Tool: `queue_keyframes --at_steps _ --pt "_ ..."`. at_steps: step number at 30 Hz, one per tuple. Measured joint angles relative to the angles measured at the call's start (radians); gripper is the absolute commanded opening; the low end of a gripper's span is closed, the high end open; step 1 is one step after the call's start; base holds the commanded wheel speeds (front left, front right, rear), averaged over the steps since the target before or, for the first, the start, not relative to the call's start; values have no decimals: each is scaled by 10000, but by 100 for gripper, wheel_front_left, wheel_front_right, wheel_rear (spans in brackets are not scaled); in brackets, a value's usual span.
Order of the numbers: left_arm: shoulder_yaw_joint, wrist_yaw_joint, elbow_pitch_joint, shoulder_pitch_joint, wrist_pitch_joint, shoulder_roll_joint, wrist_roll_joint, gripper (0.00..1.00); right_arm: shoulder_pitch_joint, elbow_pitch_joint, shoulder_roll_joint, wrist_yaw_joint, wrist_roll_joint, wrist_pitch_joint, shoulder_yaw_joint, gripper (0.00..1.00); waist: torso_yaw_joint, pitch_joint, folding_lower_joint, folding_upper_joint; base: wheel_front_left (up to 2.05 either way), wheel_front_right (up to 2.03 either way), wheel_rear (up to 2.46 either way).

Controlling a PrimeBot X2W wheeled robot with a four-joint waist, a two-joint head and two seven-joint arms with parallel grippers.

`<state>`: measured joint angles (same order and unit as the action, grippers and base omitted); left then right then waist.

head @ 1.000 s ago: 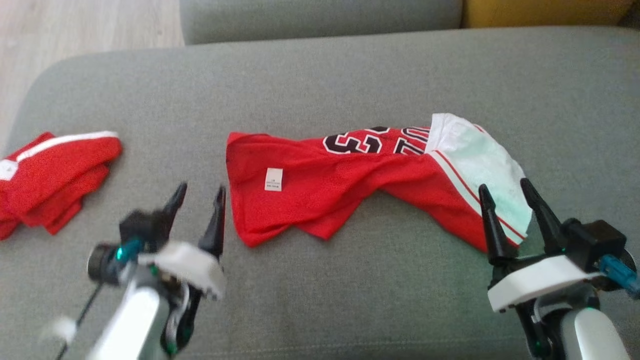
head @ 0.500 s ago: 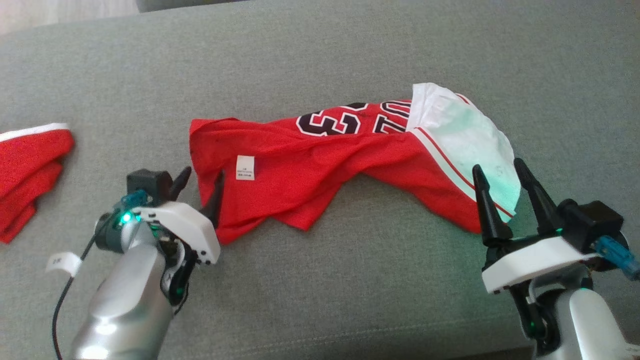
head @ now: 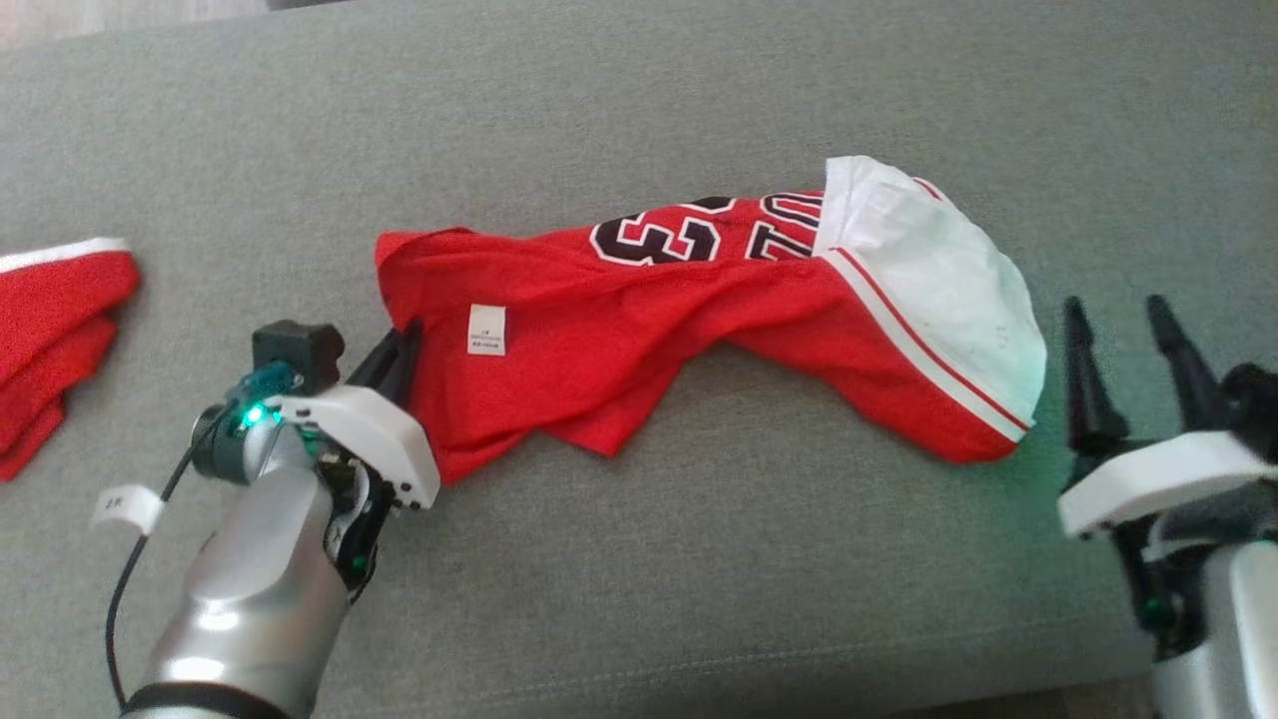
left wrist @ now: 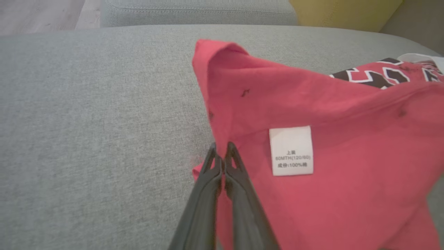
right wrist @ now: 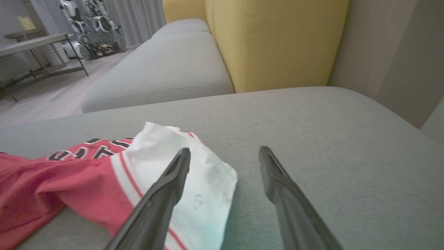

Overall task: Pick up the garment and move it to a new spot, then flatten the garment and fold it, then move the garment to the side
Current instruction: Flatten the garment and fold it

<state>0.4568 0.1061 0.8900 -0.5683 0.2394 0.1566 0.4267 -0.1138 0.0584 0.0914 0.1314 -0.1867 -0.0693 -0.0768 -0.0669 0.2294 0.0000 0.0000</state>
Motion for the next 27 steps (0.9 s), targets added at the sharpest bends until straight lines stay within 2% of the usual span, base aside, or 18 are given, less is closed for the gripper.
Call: queue_keyframes --at_steps 5,11,17,22,27 --pt "86 8 -90 -342 86 -52 -6 0 -826 1091 604 0 119 -445 -378 100 224 144 0 0 0 0 0" --pt "134 6 -247 -570 88 -194 -130 0 -2239 3020 1114 0 104 -1078 201 100 488 379 1 0 0 0 0" --pt "144 6 -633 -573 88 -324 -265 0 -2841 4713 1406 0 -15 -1760 481 100 696 558 0 0 0 0 0" --pt "111 -2 -930 -572 88 -316 -382 0 -3358 5361 1494 0 -439 -2146 986 100 735 679 0 0 0 0 0" --pt "40 -4 -1147 -564 90 -313 -384 0 -3691 5588 1701 0 -729 -2044 1354 100 750 772 0 0 0 0 0"
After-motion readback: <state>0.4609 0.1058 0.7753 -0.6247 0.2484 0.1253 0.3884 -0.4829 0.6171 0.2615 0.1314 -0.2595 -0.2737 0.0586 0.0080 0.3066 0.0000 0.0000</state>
